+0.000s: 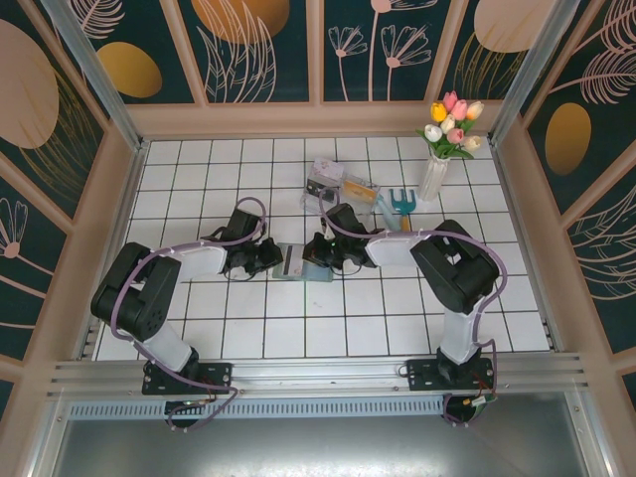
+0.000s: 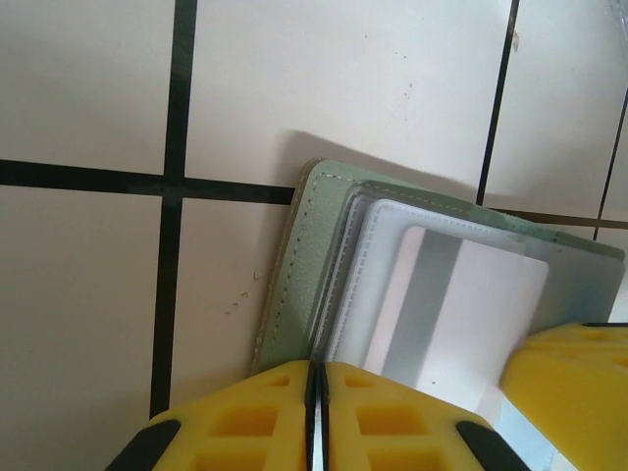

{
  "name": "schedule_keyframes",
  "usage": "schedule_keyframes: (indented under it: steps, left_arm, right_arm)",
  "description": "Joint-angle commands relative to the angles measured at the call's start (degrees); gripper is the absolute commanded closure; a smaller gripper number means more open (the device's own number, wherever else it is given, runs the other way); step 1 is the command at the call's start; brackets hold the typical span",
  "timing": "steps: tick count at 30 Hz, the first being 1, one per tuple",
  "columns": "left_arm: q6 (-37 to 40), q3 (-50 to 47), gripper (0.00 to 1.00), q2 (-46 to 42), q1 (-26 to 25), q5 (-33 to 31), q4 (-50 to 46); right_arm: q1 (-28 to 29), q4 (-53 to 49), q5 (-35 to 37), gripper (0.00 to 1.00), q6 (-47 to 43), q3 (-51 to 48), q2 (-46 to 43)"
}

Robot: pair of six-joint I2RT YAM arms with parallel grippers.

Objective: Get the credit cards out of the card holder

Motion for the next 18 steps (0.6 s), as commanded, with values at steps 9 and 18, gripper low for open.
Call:
schedule_keyframes:
  steps: [9, 18]
  left_arm:
    - [0.02, -0.85, 0.86, 0.68, -0.21, -1.65, -3.79]
    - [1.62, 2.93, 0.83, -4.31, -0.27, 1.07, -5.48]
  right_arm:
    - [-0.71, -5.65, 2.13, 0.83, -2.63, -0.06, -1.22]
    - [-0.34, -4.02, -0.34, 0.69, -1.38, 0.43, 1.24]
